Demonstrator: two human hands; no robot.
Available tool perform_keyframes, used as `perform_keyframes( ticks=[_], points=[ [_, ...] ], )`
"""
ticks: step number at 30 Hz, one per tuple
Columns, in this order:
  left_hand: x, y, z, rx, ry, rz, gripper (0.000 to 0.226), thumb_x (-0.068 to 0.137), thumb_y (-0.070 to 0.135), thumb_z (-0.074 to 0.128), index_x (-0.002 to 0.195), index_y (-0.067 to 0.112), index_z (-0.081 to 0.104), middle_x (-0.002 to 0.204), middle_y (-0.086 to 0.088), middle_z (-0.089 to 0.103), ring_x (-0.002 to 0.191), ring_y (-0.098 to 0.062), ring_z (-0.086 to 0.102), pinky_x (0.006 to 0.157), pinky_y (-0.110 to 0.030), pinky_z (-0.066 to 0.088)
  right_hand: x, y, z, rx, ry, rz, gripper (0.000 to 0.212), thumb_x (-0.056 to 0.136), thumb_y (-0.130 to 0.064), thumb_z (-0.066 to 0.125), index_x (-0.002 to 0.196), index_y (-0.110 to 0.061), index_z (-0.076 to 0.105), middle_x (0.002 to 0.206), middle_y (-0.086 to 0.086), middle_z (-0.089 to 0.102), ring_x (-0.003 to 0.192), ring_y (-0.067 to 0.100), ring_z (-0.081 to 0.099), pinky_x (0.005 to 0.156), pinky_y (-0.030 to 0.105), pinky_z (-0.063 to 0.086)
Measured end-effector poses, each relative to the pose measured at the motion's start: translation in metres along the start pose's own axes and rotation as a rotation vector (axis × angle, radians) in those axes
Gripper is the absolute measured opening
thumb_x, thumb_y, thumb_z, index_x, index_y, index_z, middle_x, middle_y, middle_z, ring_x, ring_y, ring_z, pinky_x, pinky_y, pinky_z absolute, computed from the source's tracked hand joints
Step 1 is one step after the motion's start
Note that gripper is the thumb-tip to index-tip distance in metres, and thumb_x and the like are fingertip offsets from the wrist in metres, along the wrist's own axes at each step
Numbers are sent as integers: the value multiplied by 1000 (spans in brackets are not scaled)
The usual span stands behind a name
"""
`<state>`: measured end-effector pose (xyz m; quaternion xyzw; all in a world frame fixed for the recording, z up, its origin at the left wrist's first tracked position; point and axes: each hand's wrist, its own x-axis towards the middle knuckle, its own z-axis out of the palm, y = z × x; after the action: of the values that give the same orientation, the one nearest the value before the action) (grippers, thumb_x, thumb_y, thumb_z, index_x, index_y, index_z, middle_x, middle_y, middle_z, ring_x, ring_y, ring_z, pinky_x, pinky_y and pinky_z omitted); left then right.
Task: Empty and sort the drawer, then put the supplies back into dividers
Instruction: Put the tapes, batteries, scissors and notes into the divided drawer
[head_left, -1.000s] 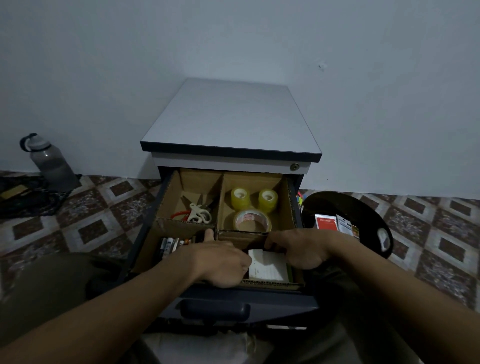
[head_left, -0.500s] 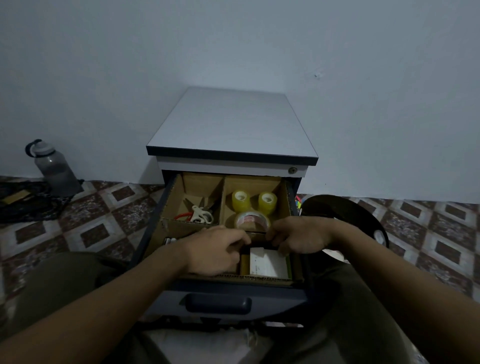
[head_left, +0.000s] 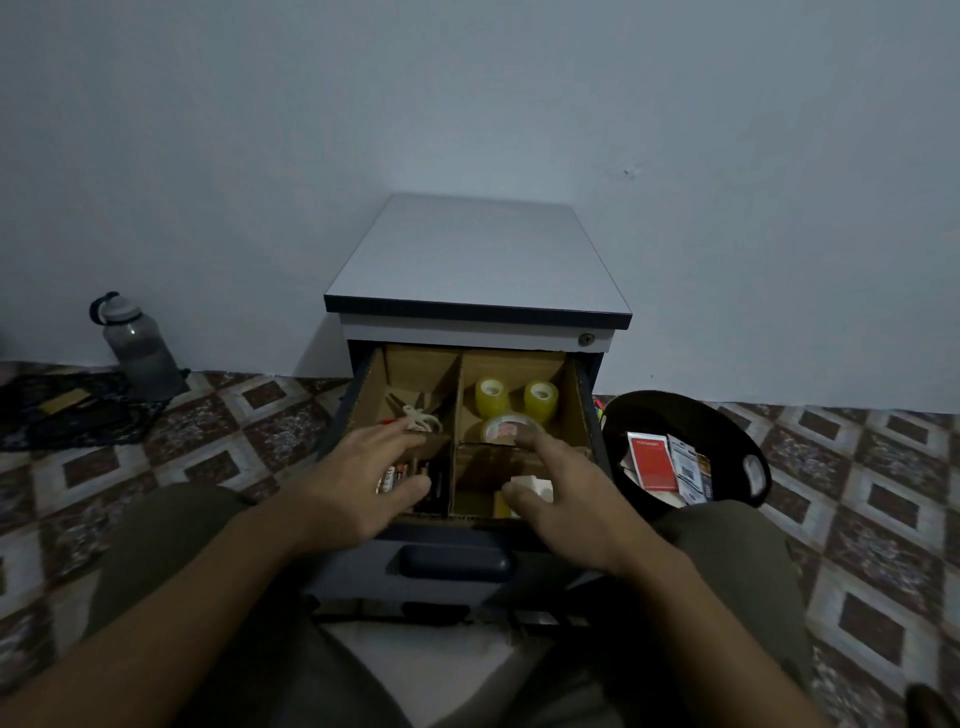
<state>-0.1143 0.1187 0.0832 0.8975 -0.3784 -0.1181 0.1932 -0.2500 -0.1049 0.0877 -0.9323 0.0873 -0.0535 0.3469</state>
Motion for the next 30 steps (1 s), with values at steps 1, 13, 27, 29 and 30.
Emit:
perform_keyframes(
  ticks=[1, 13, 27, 29, 30],
  points=[
    [-6, -3, 6, 11, 22, -15, 62, 98, 58, 39, 154, 34, 27, 165, 12, 14, 151, -11, 8, 122, -38, 14, -4, 2, 7, -23, 16, 12, 53, 93, -49, 52, 143, -34, 38, 145, -8, 46, 134, 14, 41, 110, 45, 38],
    [-6, -10, 46, 219, 202, -144, 59, 101, 57, 18, 155, 35, 22, 167, 8, 7, 153, -16, 1, 123, -52, 7, -8, 0, 50, -411, 220, 149, 40, 98, -50, 30, 132, -31, 39, 143, -5, 44, 134, 19, 35, 111, 51, 29],
    [8, -12, 47, 285, 335, -72, 63, 95, 56, 23, 153, 33, 31, 166, 7, 12, 153, -17, 8, 121, -50, 15, 9, 7, 45, -473, 254, 150, 59, 94, -53, 25, 148, -32, 28, 159, -8, 26, 148, 17, 17, 117, 50, 21],
    [15, -14, 45, 284, 353, -65, 63, 95, 55, 27, 152, 30, 35, 166, 5, 17, 153, -19, 11, 120, -52, 19, 15, 9, 45, -480, 275, 143, 61, 93, -55, 23, 149, -32, 27, 160, -7, 25, 149, 17, 15, 117, 50, 21],
    [19, -15, 44, 285, 360, -62, 62, 95, 54, 29, 151, 29, 37, 165, 3, 19, 153, -21, 14, 119, -54, 21, 18, 10, 44, -478, 286, 138, 62, 92, -55, 22, 150, -31, 26, 160, -7, 25, 149, 18, 15, 117, 49, 21]
  ],
)
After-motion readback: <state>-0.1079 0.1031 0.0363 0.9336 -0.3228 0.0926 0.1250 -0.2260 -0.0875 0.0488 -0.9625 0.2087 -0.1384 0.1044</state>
